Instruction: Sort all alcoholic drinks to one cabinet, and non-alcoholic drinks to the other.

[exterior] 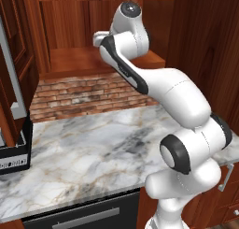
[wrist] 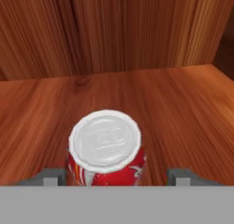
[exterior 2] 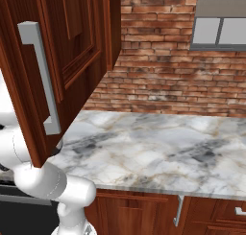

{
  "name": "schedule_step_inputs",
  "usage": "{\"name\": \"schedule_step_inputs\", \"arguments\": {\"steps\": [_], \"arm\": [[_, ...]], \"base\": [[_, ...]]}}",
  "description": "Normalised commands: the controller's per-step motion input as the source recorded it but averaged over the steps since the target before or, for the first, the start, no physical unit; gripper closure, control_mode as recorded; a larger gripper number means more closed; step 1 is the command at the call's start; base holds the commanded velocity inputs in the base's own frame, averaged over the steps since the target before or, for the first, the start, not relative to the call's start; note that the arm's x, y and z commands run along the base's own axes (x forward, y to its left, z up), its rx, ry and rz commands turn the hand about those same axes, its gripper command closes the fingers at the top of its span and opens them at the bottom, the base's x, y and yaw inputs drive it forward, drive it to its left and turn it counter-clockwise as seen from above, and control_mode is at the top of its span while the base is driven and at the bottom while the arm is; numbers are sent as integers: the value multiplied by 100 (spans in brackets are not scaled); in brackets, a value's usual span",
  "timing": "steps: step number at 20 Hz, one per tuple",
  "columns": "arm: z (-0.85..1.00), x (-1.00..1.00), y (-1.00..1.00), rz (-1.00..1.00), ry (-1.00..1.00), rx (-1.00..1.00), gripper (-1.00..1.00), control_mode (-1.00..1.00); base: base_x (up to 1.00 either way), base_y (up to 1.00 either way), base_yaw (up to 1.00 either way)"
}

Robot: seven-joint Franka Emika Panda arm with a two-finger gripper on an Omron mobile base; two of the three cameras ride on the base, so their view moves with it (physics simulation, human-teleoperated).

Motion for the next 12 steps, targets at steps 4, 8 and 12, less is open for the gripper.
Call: {"name": "schedule_step_inputs", "arguments": {"steps": [4, 8, 12], "arm": [[3, -32, 0, 0, -2, 3, -100, -100], [0, -54, 0, 0, -5, 3, -100, -100], [-1, -97, 0, -1, -5, 6, -100, -100]], "base": [[0, 0, 0], [0, 0, 0], [0, 0, 0]]}}
